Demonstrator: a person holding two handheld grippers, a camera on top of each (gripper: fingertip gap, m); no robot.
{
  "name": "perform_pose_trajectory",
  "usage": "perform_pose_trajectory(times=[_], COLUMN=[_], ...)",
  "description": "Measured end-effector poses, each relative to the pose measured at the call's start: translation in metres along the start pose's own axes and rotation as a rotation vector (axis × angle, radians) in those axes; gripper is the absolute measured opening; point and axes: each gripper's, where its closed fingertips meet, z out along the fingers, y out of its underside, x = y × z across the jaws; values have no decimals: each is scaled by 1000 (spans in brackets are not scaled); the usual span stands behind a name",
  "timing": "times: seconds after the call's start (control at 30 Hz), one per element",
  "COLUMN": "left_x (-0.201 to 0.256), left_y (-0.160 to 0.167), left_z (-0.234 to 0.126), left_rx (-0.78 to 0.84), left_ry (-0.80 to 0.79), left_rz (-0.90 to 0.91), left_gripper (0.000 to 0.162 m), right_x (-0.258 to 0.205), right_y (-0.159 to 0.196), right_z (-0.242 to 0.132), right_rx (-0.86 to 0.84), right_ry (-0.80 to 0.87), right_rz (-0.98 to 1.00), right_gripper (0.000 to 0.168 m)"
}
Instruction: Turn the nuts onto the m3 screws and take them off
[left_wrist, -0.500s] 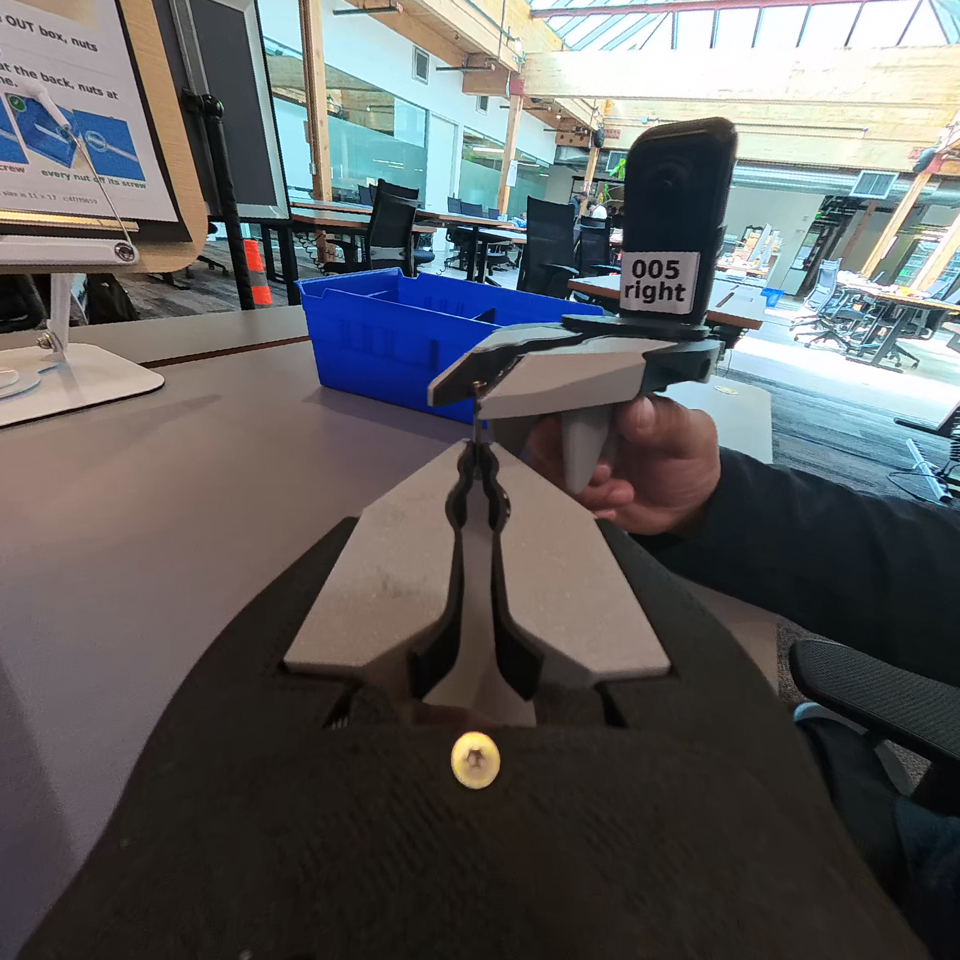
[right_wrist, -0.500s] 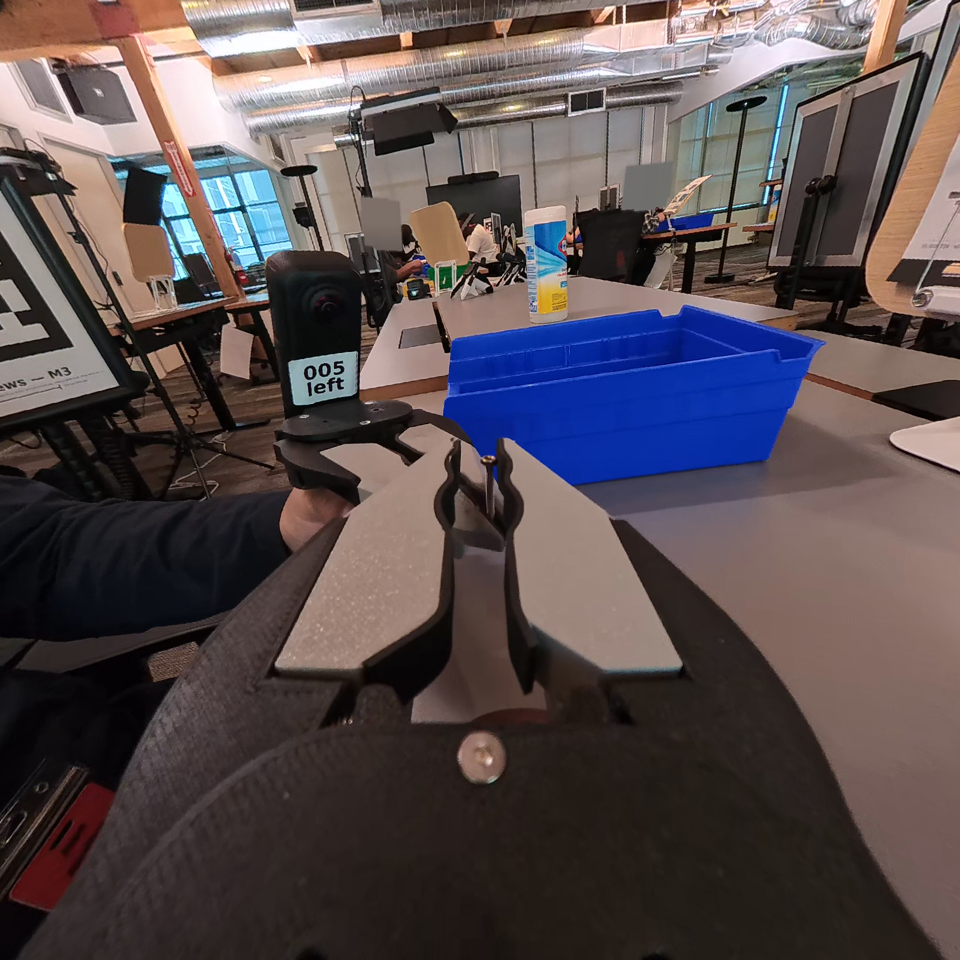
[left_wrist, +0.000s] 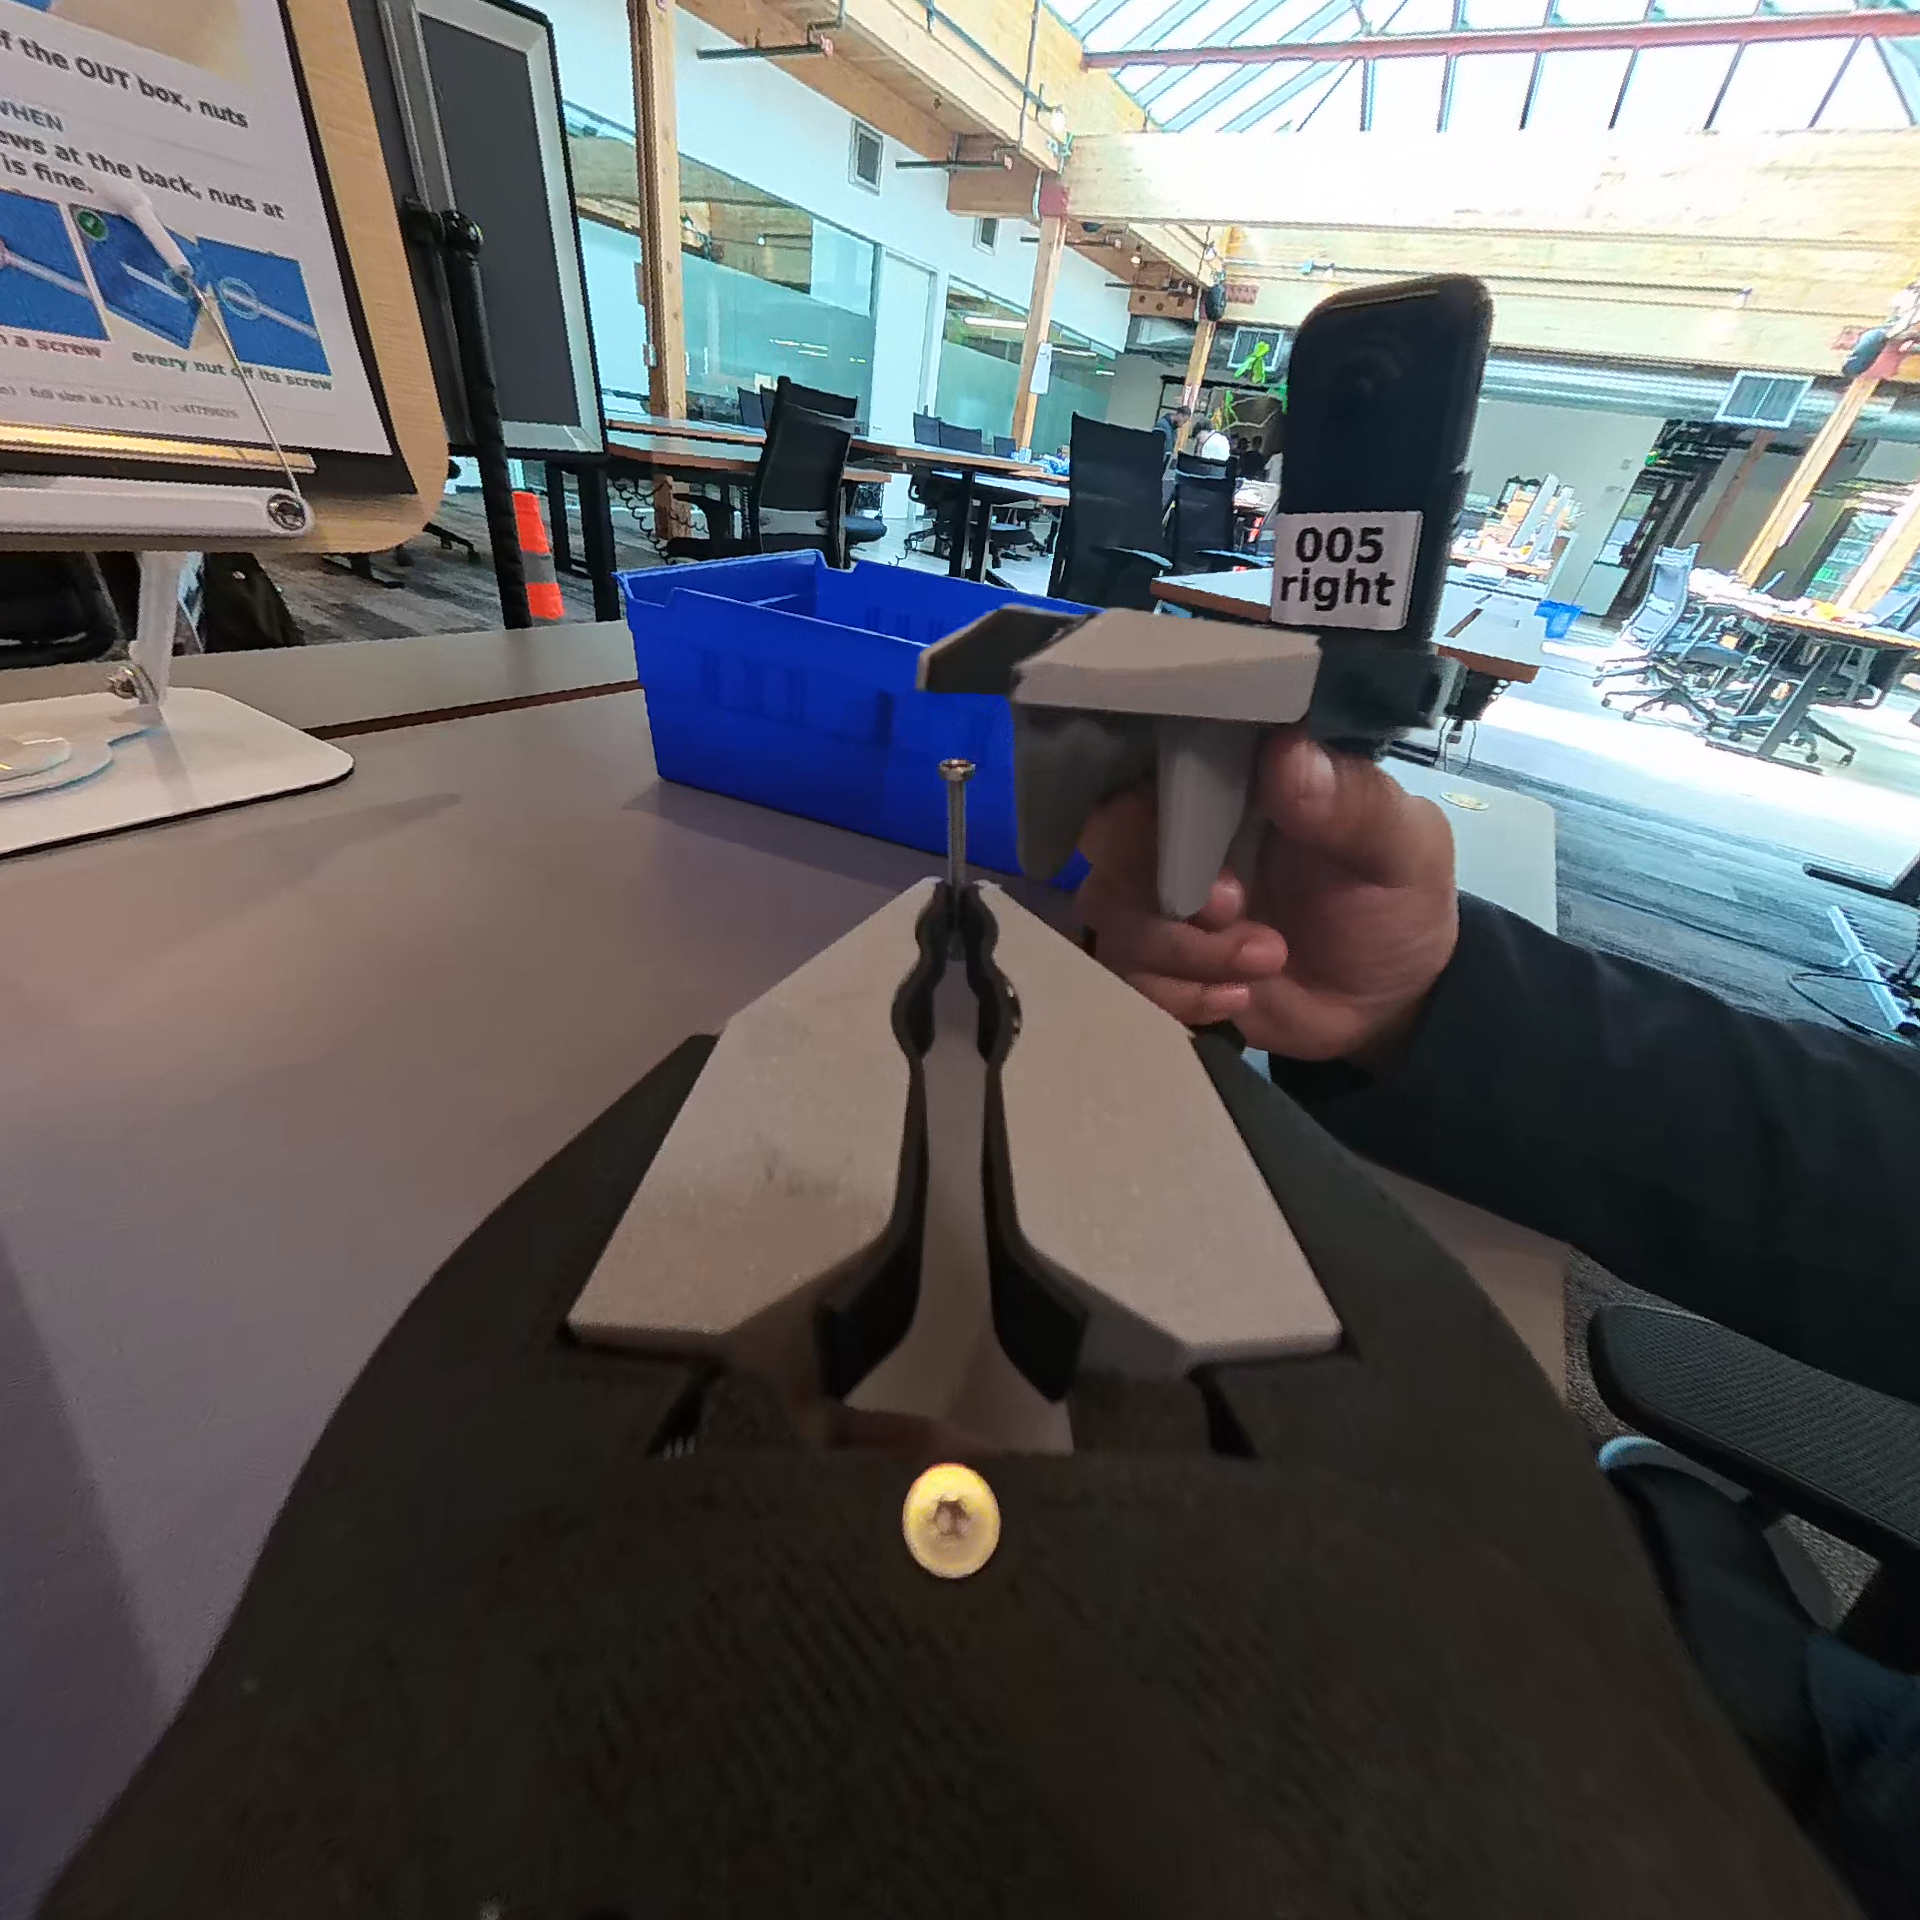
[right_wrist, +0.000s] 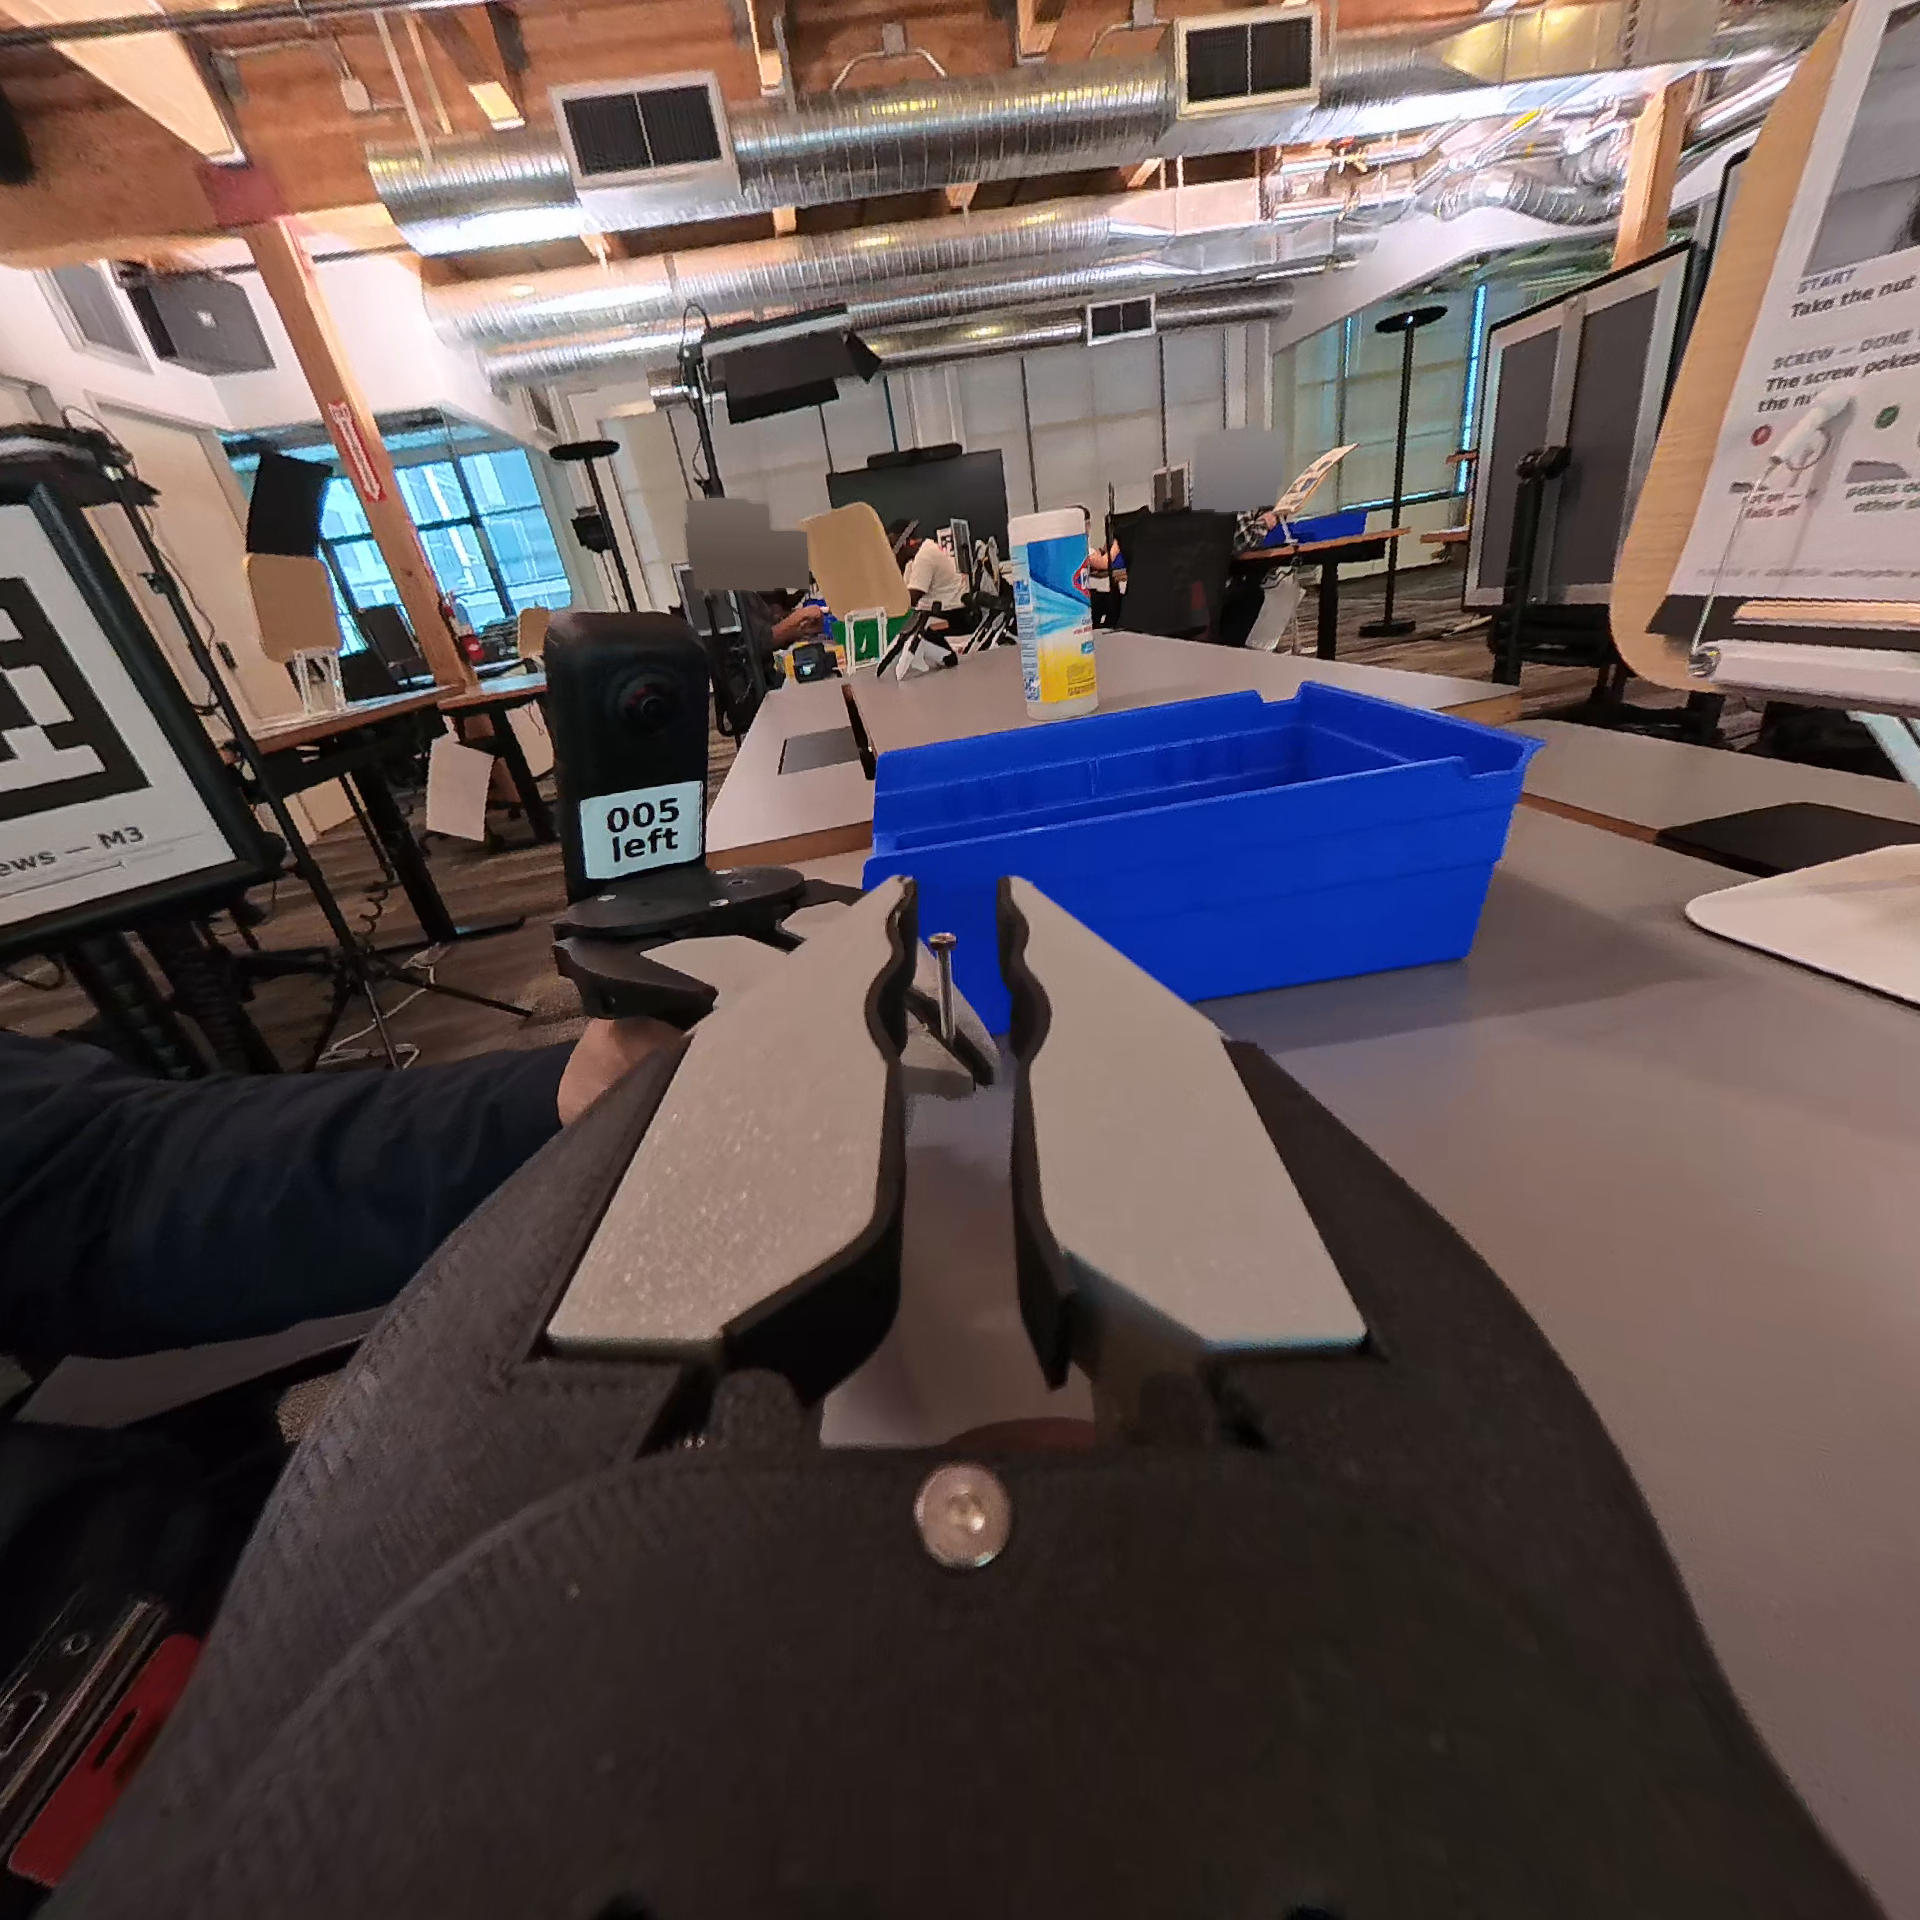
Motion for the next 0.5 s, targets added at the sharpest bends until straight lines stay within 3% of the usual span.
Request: perform_pose_trajectory(times=[0.5], left_x=[1], left_y=[2], left_z=[1], left_rx=[-12], left_ry=[0], left_rz=[14], left_gripper=[0], right_x=[-8], right_y=[16], right_z=[12], right_rx=[-75], right_ry=[-25], right_rz=[-25], right_gripper=[11])
